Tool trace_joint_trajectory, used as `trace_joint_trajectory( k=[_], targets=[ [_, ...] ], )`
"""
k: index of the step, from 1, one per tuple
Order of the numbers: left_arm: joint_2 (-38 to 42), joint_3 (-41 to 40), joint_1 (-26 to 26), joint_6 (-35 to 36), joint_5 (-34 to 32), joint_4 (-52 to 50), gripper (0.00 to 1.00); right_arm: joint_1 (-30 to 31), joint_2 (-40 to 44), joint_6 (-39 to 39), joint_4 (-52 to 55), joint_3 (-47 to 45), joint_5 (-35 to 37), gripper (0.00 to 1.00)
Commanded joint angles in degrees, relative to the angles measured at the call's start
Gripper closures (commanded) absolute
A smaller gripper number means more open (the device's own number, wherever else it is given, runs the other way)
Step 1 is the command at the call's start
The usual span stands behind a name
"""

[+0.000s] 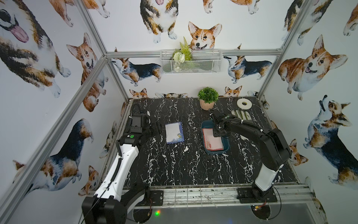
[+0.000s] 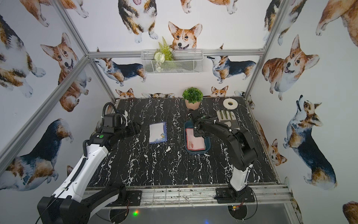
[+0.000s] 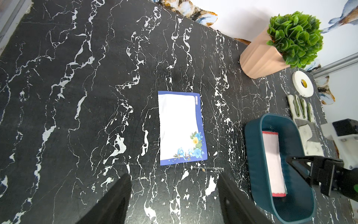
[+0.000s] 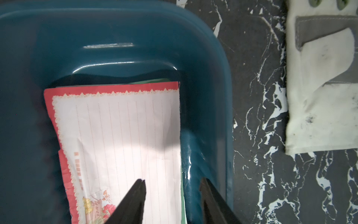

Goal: Take out the stationery paper from the storage box
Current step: Pick up the stationery paper from the storage box.

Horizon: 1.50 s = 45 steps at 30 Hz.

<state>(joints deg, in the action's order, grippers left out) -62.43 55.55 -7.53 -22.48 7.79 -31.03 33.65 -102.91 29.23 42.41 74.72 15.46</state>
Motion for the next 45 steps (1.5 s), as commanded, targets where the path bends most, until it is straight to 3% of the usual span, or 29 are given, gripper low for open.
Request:
trace_joint_trajectory(
  k=[1,9,19,45],
  targets=[
    [0.0,0.1,0.1,0.2,0.3,-0.4,0.27,-0.4,-1.3,-0.7,-2.0,0.9,-2.8,0.42],
    [-0.3,0.2,0.1,0.7,0.2,-0.8,0.27,-1.1,-8.7,-2.5,-2.3,6.9,-4.0,0.41],
    [-0.2,-0.1,0.1,1.4,-0.4,-1.6,0.27,-1.8,-14.5,-4.4,1.0,12.1,1.8,0.41],
    [0.2,-1.1,0.1,1.3,-0.6,-1.4,0.27,-1.8,-15.8,-0.7,-2.2,3.6,-1.2,0.45]
  ],
)
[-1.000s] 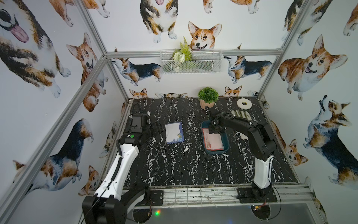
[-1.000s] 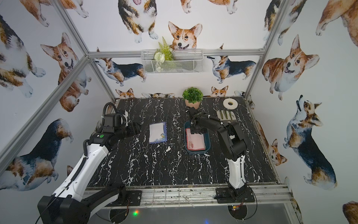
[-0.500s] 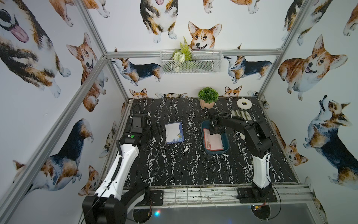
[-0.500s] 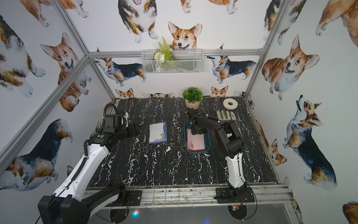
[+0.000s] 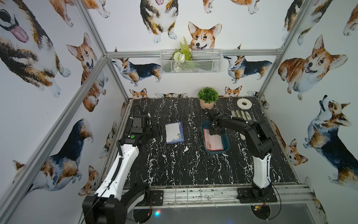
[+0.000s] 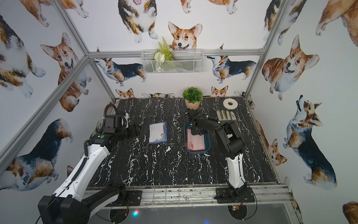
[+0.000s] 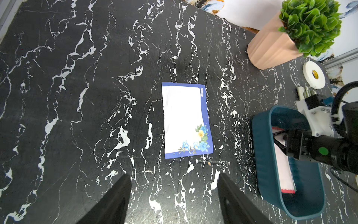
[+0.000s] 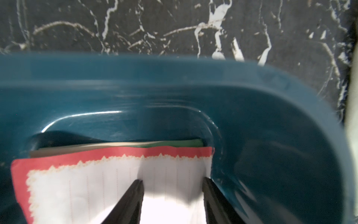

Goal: Take out the stationery paper from the storage box
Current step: Pick up the stationery paper from the storage box.

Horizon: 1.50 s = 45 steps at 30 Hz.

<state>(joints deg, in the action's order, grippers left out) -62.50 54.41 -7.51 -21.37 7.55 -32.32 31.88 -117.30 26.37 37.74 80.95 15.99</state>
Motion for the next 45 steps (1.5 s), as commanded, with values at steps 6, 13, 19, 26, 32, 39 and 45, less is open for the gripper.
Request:
trace_joint_trajectory(
  k=[6,13,19,26,32,39,45],
  targets=[
    [0.4,0.2,0.0,0.3,-0.4,-0.4,0.27,-0.1,-0.2,4.3,0.2,-6.5,-3.6,0.59],
    [0.7,0.1,0.0,0.4,-0.6,-0.6,0.27,-0.1,0.6,5.5,-1.1,-9.4,-3.3,0.72],
    [0.7,0.5,0.1,0.4,-0.5,-0.7,0.27,-0.1,3.3,5.7,-0.5,-8.9,-2.7,0.92],
    [0.8,1.4,0.1,0.3,0.1,-1.2,0.27,1.1,7.7,4.8,2.9,-4.9,-0.6,1.0],
    [1.8,1.3,0.1,-0.1,1.4,-1.1,0.27,2.5,12.9,4.5,4.6,-3.3,-0.1,1.0],
    [1.6,0.2,0.1,-2.1,11.1,3.3,0.26,3.1,20.1,5.4,5.8,-4.2,-0.4,1.0],
    [0.3,-10.7,0.1,-17.6,34.0,33.0,0.21,3.3,29.9,6.1,6.6,-4.6,-1.8,1.0]
  ],
)
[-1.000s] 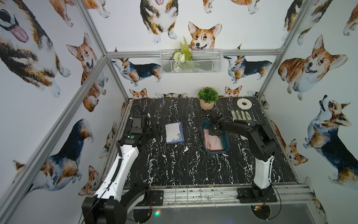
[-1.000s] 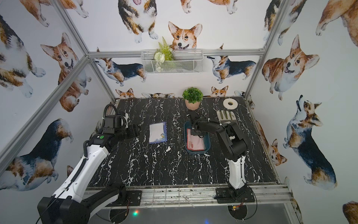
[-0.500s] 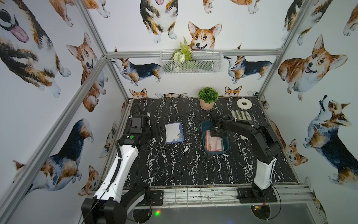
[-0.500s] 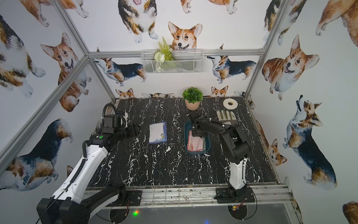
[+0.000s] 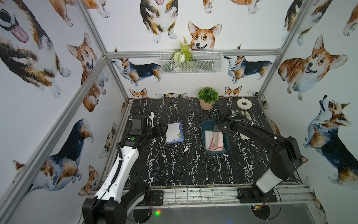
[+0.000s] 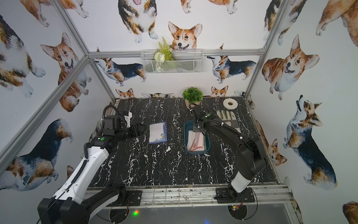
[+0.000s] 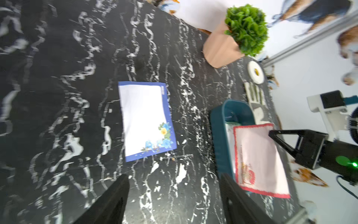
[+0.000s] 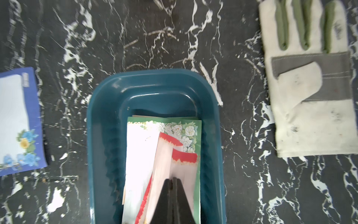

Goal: Take out the stationery paper from the storage box
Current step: Pick up the stationery paper from the storage box.

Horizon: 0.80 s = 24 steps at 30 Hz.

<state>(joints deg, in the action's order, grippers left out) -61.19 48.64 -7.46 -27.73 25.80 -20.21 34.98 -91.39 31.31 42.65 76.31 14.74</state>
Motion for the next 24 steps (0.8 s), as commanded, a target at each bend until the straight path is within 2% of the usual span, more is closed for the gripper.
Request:
trace_joint_trajectory(
  k=[1,4,8,11,16,19,24],
  targets=[
    [-1.9,-7.4,0.0,-15.8,17.8,28.5,0.21,0.3,5.4,1.1,1.9,0.4,-0.9,1.0],
    [-5.3,-12.0,-0.5,-26.2,21.8,46.9,0.19,0.6,8.7,1.2,3.2,2.0,-2.3,1.0],
    [-10.9,-14.1,-2.9,-36.3,25.8,65.9,0.17,1.9,12.8,1.9,3.3,3.5,-4.5,1.0],
    [-16.4,-14.5,-6.1,-45.4,26.5,81.5,0.17,2.5,15.7,3.3,2.1,4.5,-7.4,1.0],
    [-28.8,-12.6,-12.4,-56.3,24.8,101.4,0.19,4.8,16.8,4.1,3.1,8.0,-6.8,1.0],
    [-33.0,-10.7,-15.9,-55.7,23.6,101.7,0.23,4.9,17.3,4.8,2.3,8.5,-7.8,1.0],
    [-37.1,-7.4,-21.3,-54.4,21.6,101.7,0.24,5.2,17.2,6.0,0.5,9.2,-9.1,1.0]
  ],
)
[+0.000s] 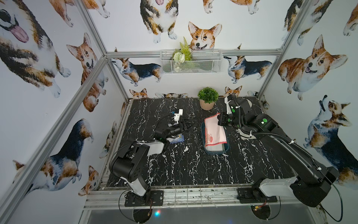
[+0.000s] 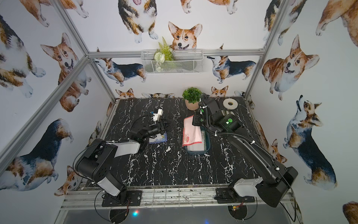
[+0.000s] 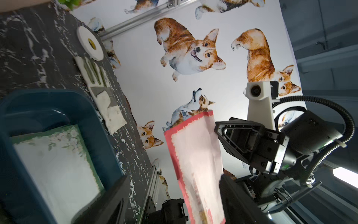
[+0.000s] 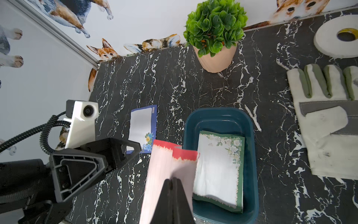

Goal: Take out the stationery paper from the storage box
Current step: Pick up the stationery paper from the storage box.

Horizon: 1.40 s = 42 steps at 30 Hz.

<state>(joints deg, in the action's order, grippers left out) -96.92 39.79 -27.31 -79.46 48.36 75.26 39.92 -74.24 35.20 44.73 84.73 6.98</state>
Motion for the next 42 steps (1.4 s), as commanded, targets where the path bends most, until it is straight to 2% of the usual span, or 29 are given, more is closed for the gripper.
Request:
trace_joint_trajectory(
  k=[1,11,14,19,21,22,29,30,32,35,37,38,41,42],
  targets=[
    [-2.1,2.4,-2.5,-2.7,-1.0,6.2,0.24,0.3,-0.2,2.2,-1.8,1.1,-1.4,1.0],
    [-4.9,7.8,-8.7,-3.5,-2.4,6.2,0.27,0.5,-1.2,1.9,-2.5,2.0,-0.5,1.0],
    [-4.7,8.5,-9.2,-4.0,-2.1,6.2,0.42,0.5,-1.3,1.5,-1.7,1.4,0.7,1.0],
    [-3.5,8.5,-9.2,-4.4,-1.3,6.2,0.76,0.5,-0.3,0.8,-0.9,-0.2,3.2,1.0],
    [-3.2,8.5,-9.2,-5.2,-1.5,6.2,0.94,0.5,0.3,0.7,-0.6,-0.8,4.5,1.0],
    [-3.1,8.5,-9.2,-5.3,-1.5,6.2,0.99,0.5,0.4,0.6,-0.4,-1.0,5.0,1.0],
    [-1.3,11.3,-8.9,-6.3,-0.1,5.9,1.0,0.4,2.0,0.0,0.5,-2.3,5.5,1.0],
    [-0.7,11.7,-8.8,-6.0,0.4,5.0,1.0,0.4,2.6,-0.3,0.4,-2.6,5.0,0.95],
    [1.3,12.0,-8.4,-4.0,1.5,1.2,1.0,0.0,4.1,-0.8,-0.5,-3.5,3.8,0.71],
    [6.9,12.5,-8.1,4.9,2.7,-12.3,1.0,-1.6,9.0,-2.0,-4.6,-7.1,0.2,0.34],
    [11.1,13.3,-8.1,12.6,3.0,-24.2,1.0,-5.2,13.7,-2.0,-9.4,-10.9,-7.9,0.22],
    [13.4,13.9,-8.1,16.6,2.9,-30.8,1.0,-7.7,16.3,-1.7,-13.2,-13.6,-14.2,0.17],
    [19.1,16.4,-8.1,25.8,3.2,-46.2,1.0,-14.6,23.5,3.1,-31.4,-24.2,-36.6,0.01],
    [20.6,17.1,-8.1,27.3,3.8,-48.9,1.0,-16.6,25.3,7.0,-39.3,-27.9,-42.2,0.0]
  ],
)
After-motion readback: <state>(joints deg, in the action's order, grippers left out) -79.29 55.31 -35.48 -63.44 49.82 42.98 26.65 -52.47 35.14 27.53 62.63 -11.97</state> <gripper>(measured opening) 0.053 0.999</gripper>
